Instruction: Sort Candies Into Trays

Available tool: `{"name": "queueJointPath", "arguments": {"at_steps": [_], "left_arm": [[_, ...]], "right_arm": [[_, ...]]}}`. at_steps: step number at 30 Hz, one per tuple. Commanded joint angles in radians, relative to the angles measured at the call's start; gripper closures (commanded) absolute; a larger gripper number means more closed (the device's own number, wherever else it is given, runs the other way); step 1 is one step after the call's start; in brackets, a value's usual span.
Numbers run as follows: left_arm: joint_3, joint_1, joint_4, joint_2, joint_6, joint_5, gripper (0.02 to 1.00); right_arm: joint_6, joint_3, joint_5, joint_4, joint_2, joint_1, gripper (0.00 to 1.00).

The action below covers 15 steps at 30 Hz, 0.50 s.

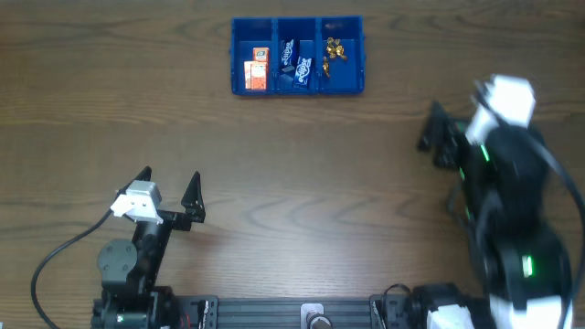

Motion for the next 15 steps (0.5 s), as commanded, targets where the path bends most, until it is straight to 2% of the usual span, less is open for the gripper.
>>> {"name": "queueJointPath", "arguments": {"at_steps": [1,5,10,15], "left_arm": [[-0.023,0.003,-0.027,-0.007,0.010,0.018,0.020],[-0.023,0.003,-0.027,-0.007,0.010,0.018,0.020],[-0.023,0.003,-0.027,-0.007,0.010,0.018,0.020],[-0.023,0.003,-0.027,-0.007,0.010,0.018,0.020]], "right_arm": [[-0.072,-0.294,-0.129,0.105,-0.291,-0.104,0.003],[-0.072,-0.504,-0.215,0.196,-0.468,-0.103,0.003],[-0.150,-0.649,-0.242,0.301,-0.628,-0.103,0.003],[-0.153,-0.810,-0.274,0.404,-0.771,-0.102,0.003]]}}
